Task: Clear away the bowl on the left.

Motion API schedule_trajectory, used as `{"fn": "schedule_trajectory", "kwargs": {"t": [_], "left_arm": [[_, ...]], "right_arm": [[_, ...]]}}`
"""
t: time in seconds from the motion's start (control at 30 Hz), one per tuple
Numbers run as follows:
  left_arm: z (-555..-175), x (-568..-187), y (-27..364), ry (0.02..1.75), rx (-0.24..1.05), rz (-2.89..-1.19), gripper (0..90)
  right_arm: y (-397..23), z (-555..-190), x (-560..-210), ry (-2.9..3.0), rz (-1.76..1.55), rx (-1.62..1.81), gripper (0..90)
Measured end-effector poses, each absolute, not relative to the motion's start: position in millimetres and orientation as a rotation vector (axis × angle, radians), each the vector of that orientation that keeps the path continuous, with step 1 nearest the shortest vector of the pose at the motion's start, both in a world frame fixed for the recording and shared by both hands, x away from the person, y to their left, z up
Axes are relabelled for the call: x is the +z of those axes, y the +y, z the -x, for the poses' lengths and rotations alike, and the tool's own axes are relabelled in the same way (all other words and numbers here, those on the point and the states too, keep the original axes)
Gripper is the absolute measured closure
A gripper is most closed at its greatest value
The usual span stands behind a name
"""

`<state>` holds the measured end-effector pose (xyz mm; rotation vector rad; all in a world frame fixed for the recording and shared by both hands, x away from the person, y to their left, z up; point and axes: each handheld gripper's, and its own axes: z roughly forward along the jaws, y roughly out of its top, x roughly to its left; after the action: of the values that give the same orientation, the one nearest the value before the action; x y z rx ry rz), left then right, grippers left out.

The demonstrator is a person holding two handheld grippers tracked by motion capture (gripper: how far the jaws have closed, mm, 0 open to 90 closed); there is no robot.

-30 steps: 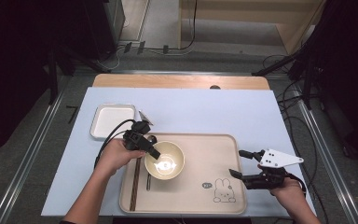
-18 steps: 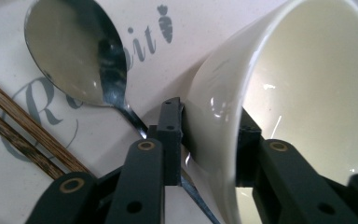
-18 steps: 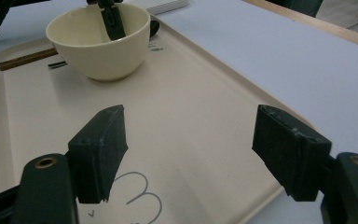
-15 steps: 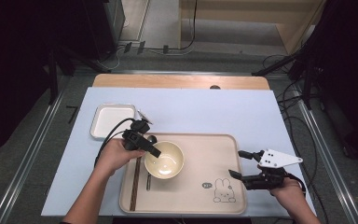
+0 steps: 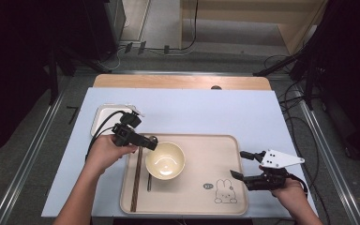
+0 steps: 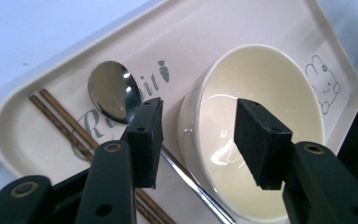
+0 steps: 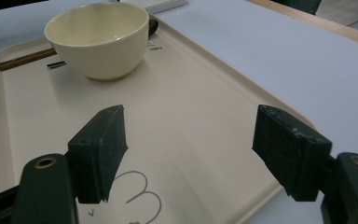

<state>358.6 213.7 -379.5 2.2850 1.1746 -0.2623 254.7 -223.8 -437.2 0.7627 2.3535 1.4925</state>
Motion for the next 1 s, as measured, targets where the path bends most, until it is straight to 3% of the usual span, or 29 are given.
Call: {"fn": "schedule_trajectory", "kwargs": {"t": [0.43,1.0], "left_arm": [[-355.4,-364.9,253.2,1.207,-0.186,-2.186,38.8],[-354.8,-362.7,299.0,1.297,-0.107,-2.127,37.1]], "right_arm": [[-223.6,-255.3,-437.3,2.359,-0.766,1.49,25.8],[-222.6,-256.9,-437.9,2.364,-0.766,1.487,25.8]]}}
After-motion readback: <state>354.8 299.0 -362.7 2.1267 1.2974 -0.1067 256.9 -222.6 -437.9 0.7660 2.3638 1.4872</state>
